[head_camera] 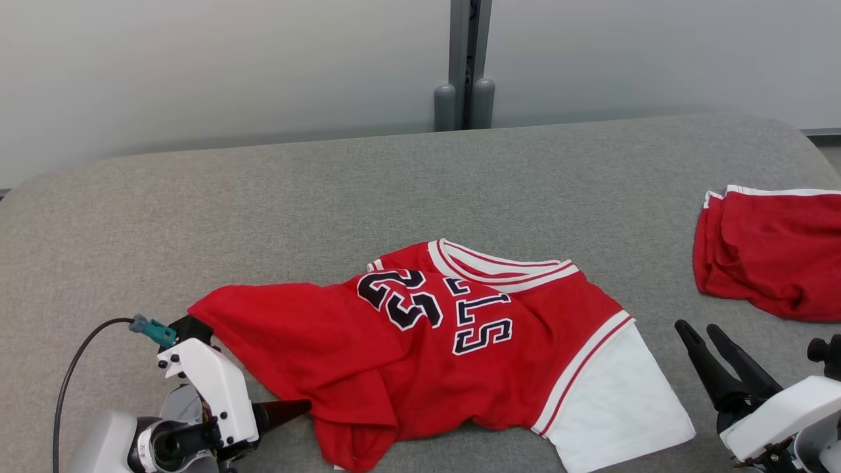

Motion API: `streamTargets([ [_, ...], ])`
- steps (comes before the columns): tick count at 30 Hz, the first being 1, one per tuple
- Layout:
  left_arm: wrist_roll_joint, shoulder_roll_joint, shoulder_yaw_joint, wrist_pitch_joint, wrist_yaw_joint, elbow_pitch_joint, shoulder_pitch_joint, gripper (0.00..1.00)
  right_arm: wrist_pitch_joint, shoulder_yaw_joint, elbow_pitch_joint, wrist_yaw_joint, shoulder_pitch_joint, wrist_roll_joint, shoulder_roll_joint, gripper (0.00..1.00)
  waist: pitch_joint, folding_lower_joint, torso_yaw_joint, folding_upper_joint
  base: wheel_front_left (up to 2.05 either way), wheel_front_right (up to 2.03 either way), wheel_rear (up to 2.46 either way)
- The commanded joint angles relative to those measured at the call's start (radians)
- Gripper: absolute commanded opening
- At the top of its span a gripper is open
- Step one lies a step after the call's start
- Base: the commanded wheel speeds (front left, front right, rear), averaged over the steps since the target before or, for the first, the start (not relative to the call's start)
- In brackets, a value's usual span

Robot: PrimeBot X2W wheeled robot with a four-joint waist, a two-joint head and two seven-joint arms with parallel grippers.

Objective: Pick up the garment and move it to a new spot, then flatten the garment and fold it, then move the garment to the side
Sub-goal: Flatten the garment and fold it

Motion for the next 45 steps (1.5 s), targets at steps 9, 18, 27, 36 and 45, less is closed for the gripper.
streamTargets([
  [9,-0.006,-0.004,-0.002,0.015,0.023,0.091,-0.071,1.0,0.042,-0.047,-0.004,0.0,0.012,-0.042,0.031,1.0,0.009,0.0,-0.042,0.0,0.0,0.0,0.0],
  [18,-0.013,-0.026,0.005,-0.029,-0.008,0.136,-0.107,0.0,0.07,-0.079,-0.009,0.0,0.023,-0.067,0.053,1.0,0.015,0.0,-0.053,0.0,0.0,0.0,0.0],
  [27,-0.002,0.008,0.015,-0.057,-0.046,0.114,-0.172,0.0,0.095,-0.118,-0.016,0.0,0.037,-0.099,0.068,1.0,0.016,0.0,-0.044,0.0,0.0,0.0,0.0],
  [36,0.131,0.118,0.051,-0.239,-0.015,0.128,-0.273,0.0,0.132,-0.138,-0.045,0.0,0.019,-0.134,0.084,1.0,0.053,0.0,-0.082,0.0,0.0,0.0,0.0],
  [45,0.218,0.114,0.019,-0.428,-0.044,0.316,-0.331,1.0,0.15,-0.157,-0.054,0.0,0.026,-0.15,0.083,1.0,0.075,0.0,-0.104,0.0,0.0,0.0,0.0],
])
